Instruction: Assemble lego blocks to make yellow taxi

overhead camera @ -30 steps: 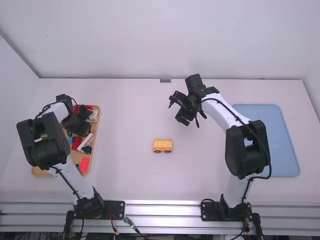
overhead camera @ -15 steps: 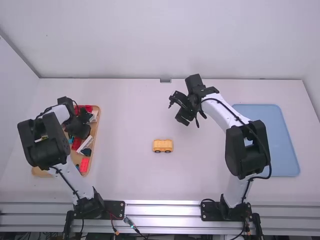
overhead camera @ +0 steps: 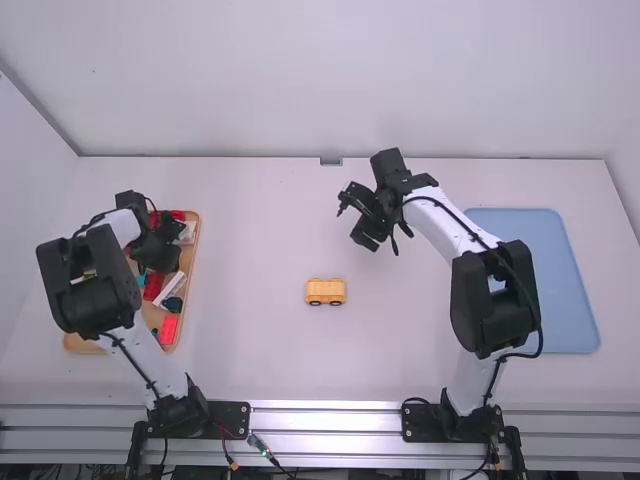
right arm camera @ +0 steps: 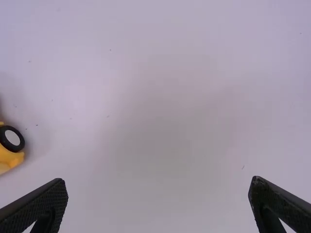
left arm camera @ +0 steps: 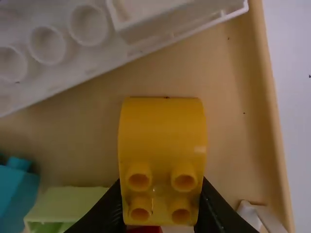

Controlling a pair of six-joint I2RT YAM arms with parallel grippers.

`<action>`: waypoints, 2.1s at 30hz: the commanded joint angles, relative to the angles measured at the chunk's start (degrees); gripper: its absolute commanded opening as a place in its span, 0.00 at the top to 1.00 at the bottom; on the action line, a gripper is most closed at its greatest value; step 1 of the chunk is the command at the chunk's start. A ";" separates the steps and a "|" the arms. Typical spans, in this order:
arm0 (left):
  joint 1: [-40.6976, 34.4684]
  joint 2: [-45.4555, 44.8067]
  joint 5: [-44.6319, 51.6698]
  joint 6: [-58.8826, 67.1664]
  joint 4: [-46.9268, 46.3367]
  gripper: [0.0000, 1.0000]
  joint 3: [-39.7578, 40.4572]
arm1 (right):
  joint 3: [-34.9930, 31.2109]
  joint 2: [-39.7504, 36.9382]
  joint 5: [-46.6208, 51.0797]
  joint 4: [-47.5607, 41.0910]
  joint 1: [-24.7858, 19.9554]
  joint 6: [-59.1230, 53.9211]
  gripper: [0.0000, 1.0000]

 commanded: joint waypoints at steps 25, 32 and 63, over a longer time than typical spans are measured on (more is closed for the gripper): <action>-29.51 -12.50 6.38 22.58 -11.65 0.98 0.33 | 1.25 -1.53 -3.39 -3.34 -0.13 -0.11 0.01; -41.79 -12.50 1.60 27.21 -11.47 0.98 -4.39 | 1.16 -1.53 -5.46 -4.44 -2.05 -0.09 0.01; -43.54 -12.33 6.49 25.35 7.43 0.01 -19.76 | 1.16 -1.53 -16.85 -4.83 -6.38 -0.94 0.01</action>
